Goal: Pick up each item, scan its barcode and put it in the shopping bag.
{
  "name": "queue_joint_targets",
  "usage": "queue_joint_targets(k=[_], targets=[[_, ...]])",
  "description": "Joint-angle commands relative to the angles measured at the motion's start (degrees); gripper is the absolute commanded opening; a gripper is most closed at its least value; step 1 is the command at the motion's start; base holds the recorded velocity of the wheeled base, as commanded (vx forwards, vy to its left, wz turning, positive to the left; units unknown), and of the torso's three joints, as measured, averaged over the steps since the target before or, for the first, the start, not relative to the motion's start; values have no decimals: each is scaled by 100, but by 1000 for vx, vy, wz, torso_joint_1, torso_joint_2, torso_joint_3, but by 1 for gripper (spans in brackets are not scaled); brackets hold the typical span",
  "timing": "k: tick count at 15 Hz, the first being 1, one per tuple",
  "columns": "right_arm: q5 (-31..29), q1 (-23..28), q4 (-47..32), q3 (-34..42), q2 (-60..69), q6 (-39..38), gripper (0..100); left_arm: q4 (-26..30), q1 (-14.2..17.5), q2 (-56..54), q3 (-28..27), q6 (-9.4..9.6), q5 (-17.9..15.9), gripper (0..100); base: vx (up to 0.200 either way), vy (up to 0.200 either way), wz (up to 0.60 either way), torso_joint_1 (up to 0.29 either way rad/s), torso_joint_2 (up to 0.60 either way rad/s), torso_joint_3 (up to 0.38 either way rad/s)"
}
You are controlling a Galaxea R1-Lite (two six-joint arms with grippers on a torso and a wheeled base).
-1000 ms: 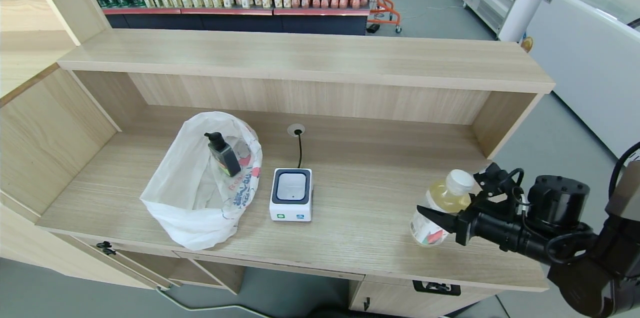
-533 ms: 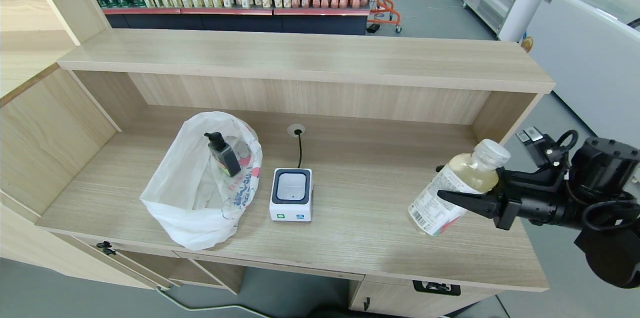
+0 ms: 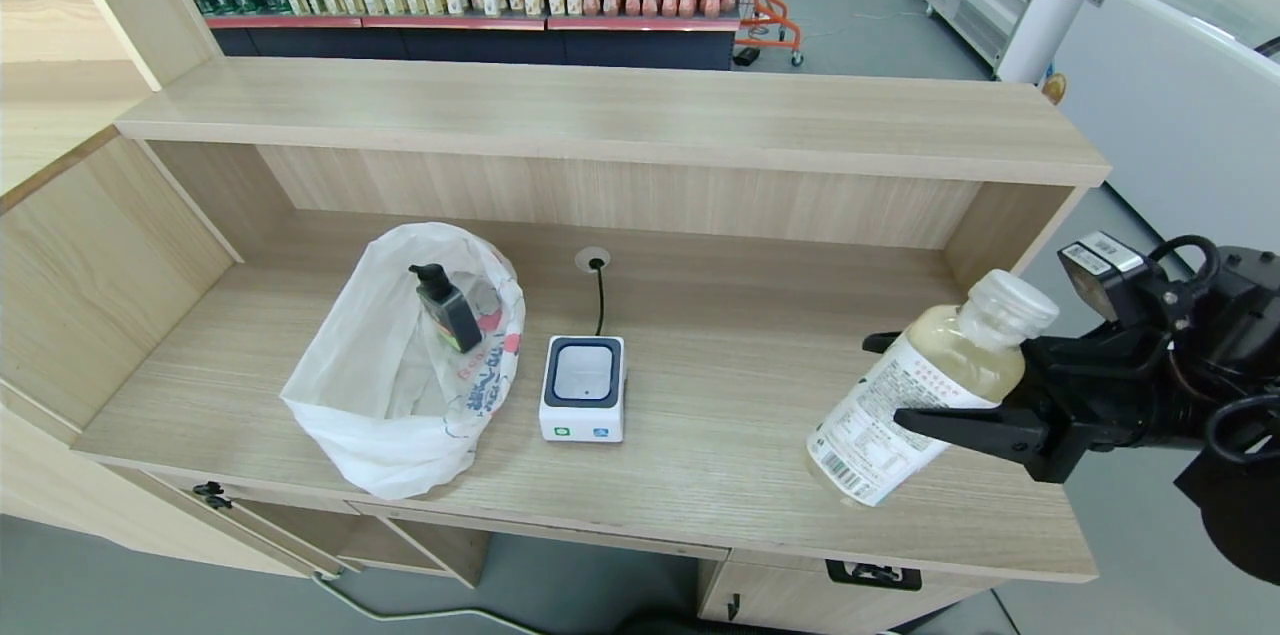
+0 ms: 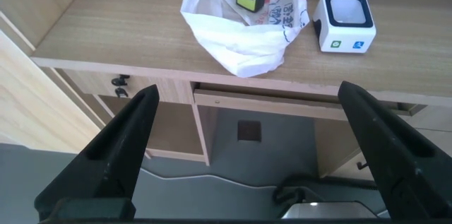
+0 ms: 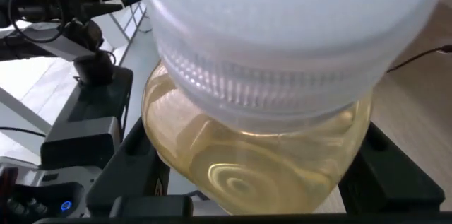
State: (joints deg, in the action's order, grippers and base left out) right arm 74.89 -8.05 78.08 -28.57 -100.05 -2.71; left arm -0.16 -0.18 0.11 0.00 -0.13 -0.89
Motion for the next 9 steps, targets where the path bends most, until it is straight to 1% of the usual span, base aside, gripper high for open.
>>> queue_joint_targets(k=[1,3,6,8,9], targets=[[8,-215,-3,45,275,-257,0,-2,1,-2,0,-4,1,100,0,0,0,0,0,0],[0,-496,-3,1,495,-705,0,-2,1,-2,0,-4,1,100,0,0,0,0,0,0],[-9,-795,-30,71,609,-749,0,-2,-8,-2,0,-4,1,100,0,0,0,0,0,0],[-44,-865,-329,89,715,-775,0,-2,1,-2,0,-4,1,100,0,0,0,0,0,0],[-44,-927,-636,63,803,-775,0,-2,1,-2,0,-4,1,100,0,0,0,0,0,0]])
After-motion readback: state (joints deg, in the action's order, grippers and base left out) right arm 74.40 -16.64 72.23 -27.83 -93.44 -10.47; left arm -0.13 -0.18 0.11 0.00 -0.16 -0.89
